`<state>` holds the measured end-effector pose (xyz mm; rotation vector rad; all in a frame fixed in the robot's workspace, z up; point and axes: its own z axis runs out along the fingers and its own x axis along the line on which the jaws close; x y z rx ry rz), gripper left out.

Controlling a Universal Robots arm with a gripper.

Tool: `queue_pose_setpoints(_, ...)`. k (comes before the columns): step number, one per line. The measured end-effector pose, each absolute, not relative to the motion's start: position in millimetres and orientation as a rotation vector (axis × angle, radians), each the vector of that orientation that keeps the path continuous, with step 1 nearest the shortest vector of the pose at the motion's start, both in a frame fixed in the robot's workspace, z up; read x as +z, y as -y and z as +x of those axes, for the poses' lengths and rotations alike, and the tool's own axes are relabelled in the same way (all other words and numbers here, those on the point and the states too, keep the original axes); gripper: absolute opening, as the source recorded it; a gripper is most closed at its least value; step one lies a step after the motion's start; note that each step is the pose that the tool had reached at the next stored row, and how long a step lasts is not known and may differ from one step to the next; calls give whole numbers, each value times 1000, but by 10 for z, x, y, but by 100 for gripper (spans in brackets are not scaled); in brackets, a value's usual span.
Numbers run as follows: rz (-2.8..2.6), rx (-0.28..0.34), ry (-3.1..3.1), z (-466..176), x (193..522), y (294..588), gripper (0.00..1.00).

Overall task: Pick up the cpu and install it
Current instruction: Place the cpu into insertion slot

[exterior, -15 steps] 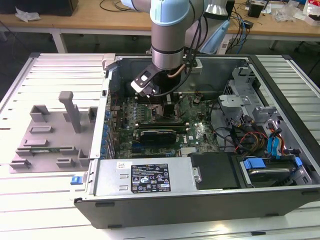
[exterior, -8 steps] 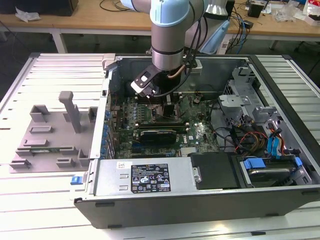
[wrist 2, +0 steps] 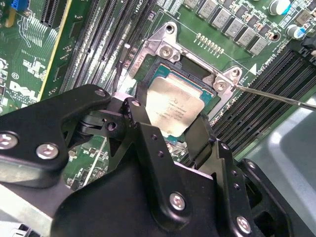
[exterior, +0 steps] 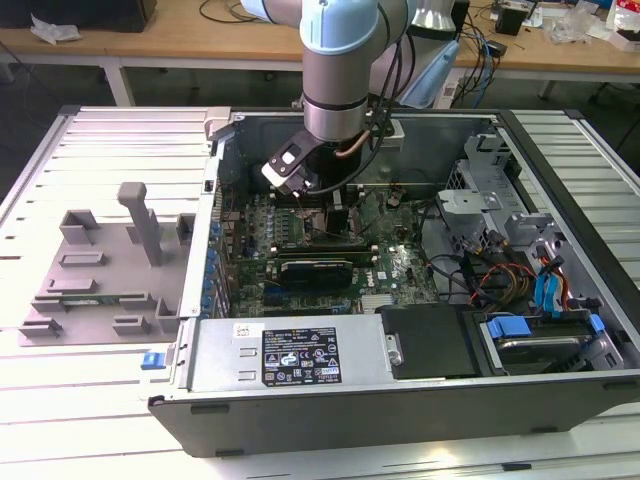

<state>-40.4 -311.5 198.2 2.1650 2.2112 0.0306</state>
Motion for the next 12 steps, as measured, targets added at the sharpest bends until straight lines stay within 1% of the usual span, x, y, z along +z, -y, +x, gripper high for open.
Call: queue_pose_setpoints(12,2165,31,-2211,-404,1979,3125,55)
